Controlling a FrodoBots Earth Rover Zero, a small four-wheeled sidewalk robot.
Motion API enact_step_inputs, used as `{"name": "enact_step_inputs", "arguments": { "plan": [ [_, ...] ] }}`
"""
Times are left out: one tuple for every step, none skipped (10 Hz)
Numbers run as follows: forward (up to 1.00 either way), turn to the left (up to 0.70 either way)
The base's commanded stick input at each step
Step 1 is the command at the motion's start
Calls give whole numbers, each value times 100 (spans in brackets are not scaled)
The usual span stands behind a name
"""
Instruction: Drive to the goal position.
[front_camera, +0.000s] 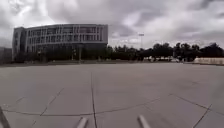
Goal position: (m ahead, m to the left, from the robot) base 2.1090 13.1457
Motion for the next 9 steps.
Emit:
{"name": "enact_step_inputs", "arguments": {
  "plan": [
    [0, 70],
    [0, 70],
    [0, 70],
    [0, 70],
    [0, 70],
    [0, 70],
    [0, 70],
    [0, 70],
    [0, 70]
  ]
}}
